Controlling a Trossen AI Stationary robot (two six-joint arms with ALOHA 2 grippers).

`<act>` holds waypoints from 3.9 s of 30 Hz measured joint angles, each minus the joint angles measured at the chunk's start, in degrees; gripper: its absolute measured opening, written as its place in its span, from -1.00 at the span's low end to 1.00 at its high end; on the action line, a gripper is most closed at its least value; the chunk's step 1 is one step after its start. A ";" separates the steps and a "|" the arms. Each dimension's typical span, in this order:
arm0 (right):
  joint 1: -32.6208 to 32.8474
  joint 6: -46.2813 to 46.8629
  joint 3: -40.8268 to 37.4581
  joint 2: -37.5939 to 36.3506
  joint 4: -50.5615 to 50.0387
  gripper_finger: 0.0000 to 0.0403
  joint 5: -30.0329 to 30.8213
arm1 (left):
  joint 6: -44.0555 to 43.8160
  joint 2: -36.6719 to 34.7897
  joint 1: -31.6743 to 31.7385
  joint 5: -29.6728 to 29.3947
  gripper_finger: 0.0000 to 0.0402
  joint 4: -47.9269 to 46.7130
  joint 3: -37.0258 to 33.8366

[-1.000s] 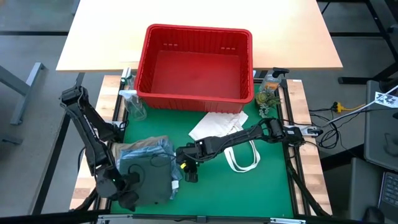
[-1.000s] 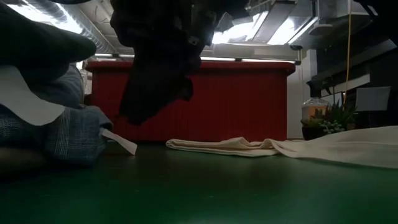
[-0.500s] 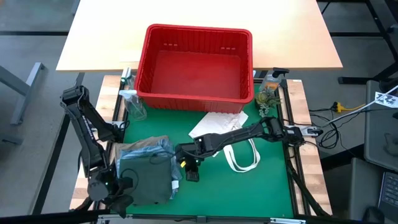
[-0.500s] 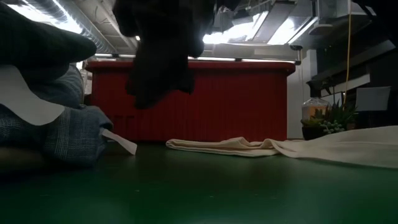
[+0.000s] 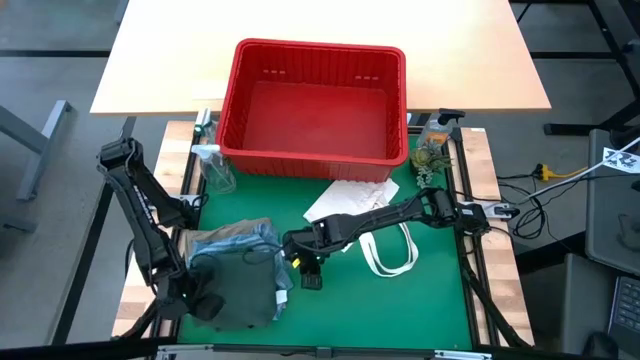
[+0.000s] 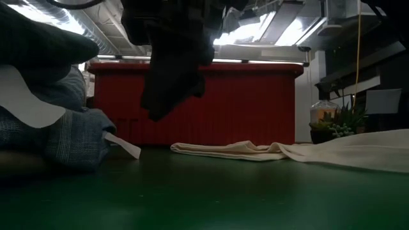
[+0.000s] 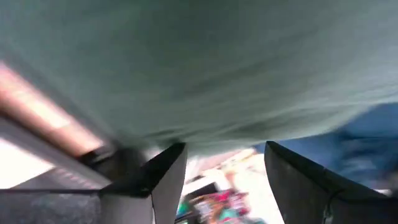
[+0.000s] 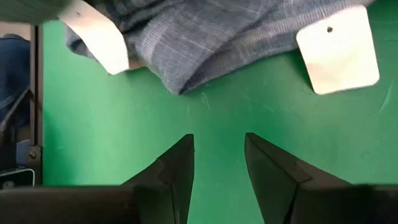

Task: Fold Laundry from Bin
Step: Put all the stacked clothes into the red bin

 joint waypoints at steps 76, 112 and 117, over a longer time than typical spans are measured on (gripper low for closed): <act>-2.25 -2.59 -27.80 -18.56 6.15 -0.29 2.58 | 10.72 16.80 4.71 -13.93 0.06 -1.42 -0.06; -2.29 11.63 -27.65 -10.54 5.58 -0.29 -2.87 | 13.89 16.93 7.33 -21.91 0.13 -7.77 -0.23; -2.27 12.47 -27.78 -10.43 7.84 -0.29 -3.65 | 13.85 16.93 7.33 -21.82 0.13 -7.55 -0.23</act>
